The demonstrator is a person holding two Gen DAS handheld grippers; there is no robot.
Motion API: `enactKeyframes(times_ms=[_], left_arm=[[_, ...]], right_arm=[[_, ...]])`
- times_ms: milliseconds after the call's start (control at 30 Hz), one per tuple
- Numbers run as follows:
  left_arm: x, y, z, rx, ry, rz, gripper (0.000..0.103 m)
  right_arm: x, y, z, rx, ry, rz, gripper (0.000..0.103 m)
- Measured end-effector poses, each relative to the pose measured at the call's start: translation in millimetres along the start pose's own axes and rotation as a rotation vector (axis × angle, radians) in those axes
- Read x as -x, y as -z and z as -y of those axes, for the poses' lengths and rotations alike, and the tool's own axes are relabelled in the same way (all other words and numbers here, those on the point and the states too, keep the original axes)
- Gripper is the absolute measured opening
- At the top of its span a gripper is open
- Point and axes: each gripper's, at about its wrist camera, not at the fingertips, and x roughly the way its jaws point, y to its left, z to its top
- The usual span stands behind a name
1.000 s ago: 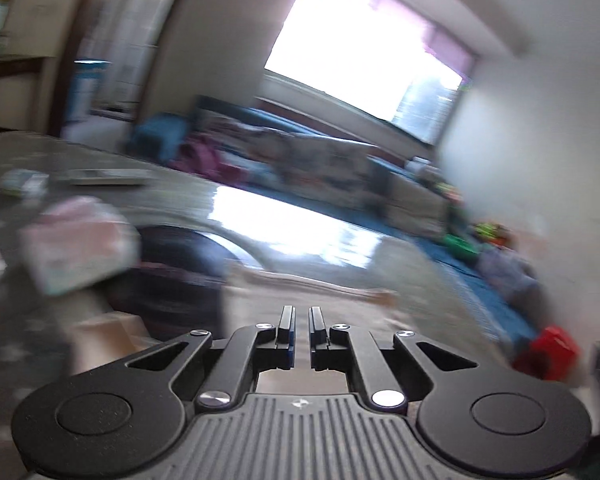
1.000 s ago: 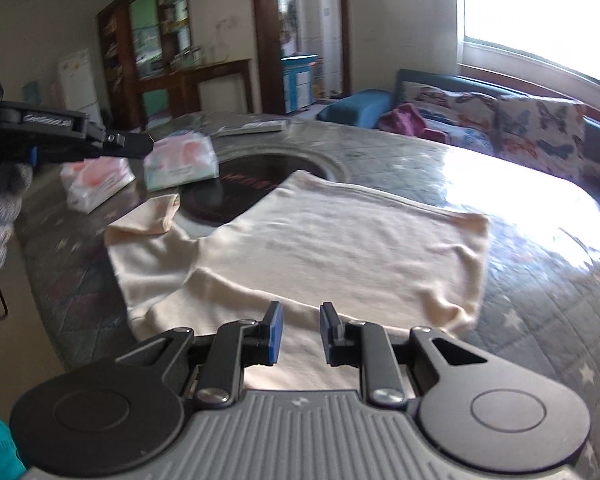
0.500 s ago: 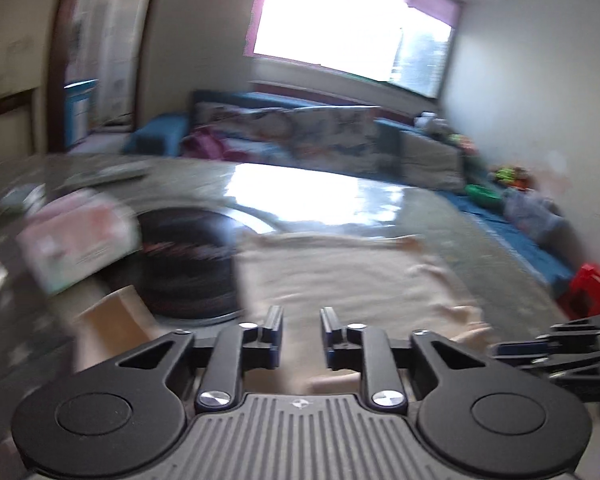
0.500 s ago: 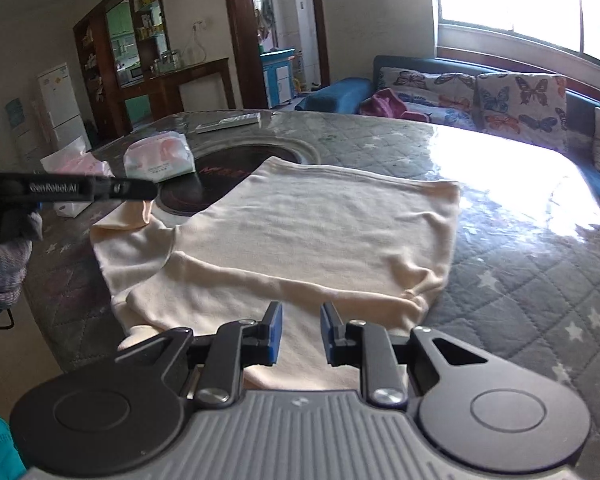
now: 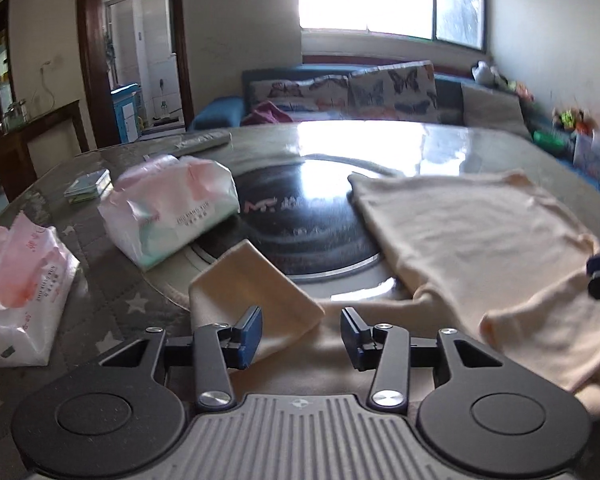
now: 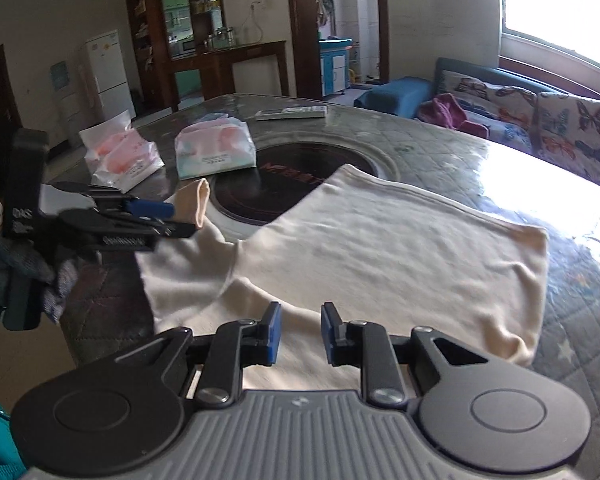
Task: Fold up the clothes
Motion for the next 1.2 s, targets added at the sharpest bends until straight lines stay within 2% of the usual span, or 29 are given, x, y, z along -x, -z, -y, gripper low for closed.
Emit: enactKeyframes(times_ms=[67,133,200,333,533,667,967,1033,1133,1200], left_arm=[[-3.3,2.2,-0.2,-0.002,-0.002,-0.006,0.043],[-4.7,2.2,-1.9,0.000,-0.006,-0.008,0.030],[-3.1,-0.2,-6.3,0.017,0.011,-0.006,0.010],[12.3,-8.1,-8.0,0.064,0.059,0.036,0.007],[48.2,-30.1,8.0,0.196,0.321,0.093,0.007],[61.4,-38.2,39.8,0.183,0.468,0.109,0.007],[46.5,-14.9,121.7,-0.071,0.591,0.014,0.009],[45.4,-9.8,124.8,-0.095,0.582,0.004,0.010],[46.1,-4.7,123.0,-0.119,0.566,0.003,0.021],[48.1,-3.6,116.8,-0.123,0.548,0.006,0.044]], right_arm=[[-2.9,-3.2,-3.9,0.009,-0.005,-0.003,0.021],[-4.8,-5.2,-6.9,0.016,-0.009,-0.007,0.021],[-3.9,-4.8,-6.8,0.014,-0.009,-0.008,0.021],[0.3,-5.3,-2.4,-0.008,-0.016,-0.002,0.021],[10.9,-4.9,13.9,-0.085,-0.036,0.016,0.021],[22.7,-1.2,31.2,-0.164,-0.030,0.028,0.021],[35.7,19.5,74.1,-0.396,-0.017,0.009,0.021],[33.1,22.5,74.2,-0.399,-0.023,-0.001,0.021],[26.5,22.6,69.8,-0.388,-0.037,-0.015,0.021],[19.6,22.1,61.9,-0.365,-0.045,-0.028,0.021]])
